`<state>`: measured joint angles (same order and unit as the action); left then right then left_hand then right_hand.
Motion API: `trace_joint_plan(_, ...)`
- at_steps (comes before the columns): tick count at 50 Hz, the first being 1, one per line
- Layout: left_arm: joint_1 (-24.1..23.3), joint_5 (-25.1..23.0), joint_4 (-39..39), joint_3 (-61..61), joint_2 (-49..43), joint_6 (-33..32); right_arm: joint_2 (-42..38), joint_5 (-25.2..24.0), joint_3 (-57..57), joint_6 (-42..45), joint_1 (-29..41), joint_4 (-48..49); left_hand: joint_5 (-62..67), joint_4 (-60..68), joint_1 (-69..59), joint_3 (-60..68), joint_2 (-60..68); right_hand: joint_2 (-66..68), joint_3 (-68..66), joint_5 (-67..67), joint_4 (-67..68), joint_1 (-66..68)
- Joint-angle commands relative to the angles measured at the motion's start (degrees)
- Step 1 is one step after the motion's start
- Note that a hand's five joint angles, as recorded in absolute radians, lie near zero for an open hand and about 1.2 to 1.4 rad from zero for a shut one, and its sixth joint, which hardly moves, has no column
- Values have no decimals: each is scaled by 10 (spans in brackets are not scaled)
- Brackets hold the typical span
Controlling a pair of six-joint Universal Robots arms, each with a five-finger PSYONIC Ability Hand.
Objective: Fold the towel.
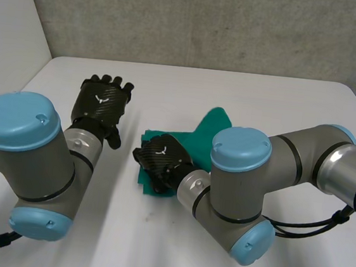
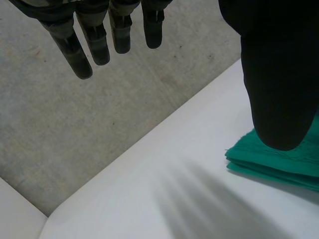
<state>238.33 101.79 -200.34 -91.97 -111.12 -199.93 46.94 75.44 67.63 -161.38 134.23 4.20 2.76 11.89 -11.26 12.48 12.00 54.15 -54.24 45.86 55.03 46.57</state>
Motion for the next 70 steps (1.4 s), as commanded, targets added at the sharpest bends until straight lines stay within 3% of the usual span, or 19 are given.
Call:
trace_joint_plan(1,-3,-4,-5,25,-11,13,34,65,7,-49,-18,9,-12,-3,-3,-9,-4,-194,195,-212,-203,-119)
trace_joint_plan(7,-29,-5,-3,84,-46,57,109,125,47,-106,-80,12,-2,7,-13,1,6,-293,293,-310,-301,-217)
trace_joint_plan(14,-55,-4,1,110,-67,70,127,192,75,-125,-150,-5,0,8,-15,3,7,-279,280,-296,-288,-204)
trace_joint_plan(20,-61,-4,3,87,-65,72,125,184,111,-116,-166,-48,-2,7,-13,1,6,-247,248,-264,-256,-171)
trace_joint_plan(32,-56,-5,3,71,-65,71,83,161,158,-75,-221,-26,-2,7,-13,1,6,-178,179,-195,-187,-103)
trace_joint_plan(39,-55,-5,4,67,-69,71,71,164,175,-43,-245,23,-2,7,-13,1,6,-76,77,-93,-84,0)
trace_joint_plan(42,-55,-6,4,60,-67,71,52,169,174,-35,-246,27,-2,7,-13,1,6,87,-86,70,78,163)
trace_joint_plan(43,-55,-6,4,58,-67,71,48,175,173,-35,-247,31,-2,7,-13,1,6,249,-248,232,240,325)
trace_joint_plan(46,-54,-5,4,55,-61,71,51,195,169,-31,-248,49,-4,5,-11,-1,4,258,-258,241,250,334)
trace_joint_plan(53,-52,-5,5,51,-45,72,64,203,122,59,-234,70,-5,3,-10,-3,2,258,-258,241,250,334)
trace_joint_plan(56,-50,-5,6,43,-38,73,60,180,63,160,-119,61,-9,0,-6,-6,-1,258,-258,241,250,334)
trace_joint_plan(61,-40,-5,6,36,-29,73,48,148,37,217,-37,57,-10,-2,-5,-8,-3,258,-258,241,250,334)
trace_joint_plan(62,-35,-4,5,33,-27,73,14,121,35,256,3,56,-12,-3,-3,-9,-4,258,-258,241,250,334)
trace_joint_plan(68,-19,-4,4,32,-24,73,-10,113,46,277,30,38,-14,-5,-1,-11,-6,258,-258,241,250,334)
trace_joint_plan(70,-19,-4,3,35,-25,73,-10,114,51,271,23,27,-14,-5,-1,-11,-6,48,-47,31,40,124)
